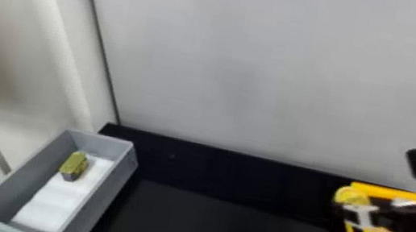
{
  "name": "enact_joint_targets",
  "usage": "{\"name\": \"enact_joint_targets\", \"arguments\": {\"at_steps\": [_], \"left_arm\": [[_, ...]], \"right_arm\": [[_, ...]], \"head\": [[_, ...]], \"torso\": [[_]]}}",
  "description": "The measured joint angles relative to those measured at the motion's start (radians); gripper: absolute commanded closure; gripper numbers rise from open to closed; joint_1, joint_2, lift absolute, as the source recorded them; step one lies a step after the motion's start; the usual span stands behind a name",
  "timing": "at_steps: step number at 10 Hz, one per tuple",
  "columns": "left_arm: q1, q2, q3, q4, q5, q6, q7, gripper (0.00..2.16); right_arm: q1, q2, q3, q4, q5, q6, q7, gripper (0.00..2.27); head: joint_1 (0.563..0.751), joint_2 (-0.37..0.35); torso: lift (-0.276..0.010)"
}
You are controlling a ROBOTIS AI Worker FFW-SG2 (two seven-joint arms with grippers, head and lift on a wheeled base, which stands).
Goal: Pick up the round yellow can and place it in the yellow rectangular box
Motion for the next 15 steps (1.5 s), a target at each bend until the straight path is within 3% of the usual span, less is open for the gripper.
{"name": "enact_joint_targets", "arguments": {"at_steps": [4, 9, 12, 15], "left_arm": [[0.008, 0.01, 0.007, -0.001, 0.001, 0.008, 0.0, 0.01], [0.002, 0.022, 0.002, -0.001, 0.001, 0.017, 0.0, 0.01], [0.002, 0.021, 0.0, -0.001, 0.001, 0.016, 0.0, 0.01], [0.003, 0.018, 0.0, 0.0, 0.001, 0.015, 0.0, 0.01]], "right_arm": [[0.0, -0.052, -0.117, -0.037, 0.108, 0.028, 0.018, 0.74], [0.043, -0.056, -0.301, 0.065, 0.125, -0.065, -0.008, 0.74], [0.071, -0.047, -0.379, 0.162, 0.032, -0.134, -0.097, 0.74], [0.083, -0.052, -0.392, 0.257, -0.106, -0.169, -0.188, 0.74]], "head": [[0.621, 0.223], [0.621, 0.223], [0.621, 0.223], [0.621, 0.223]], "torso": [[0.0], [0.0], [0.0], [0.0]]}}
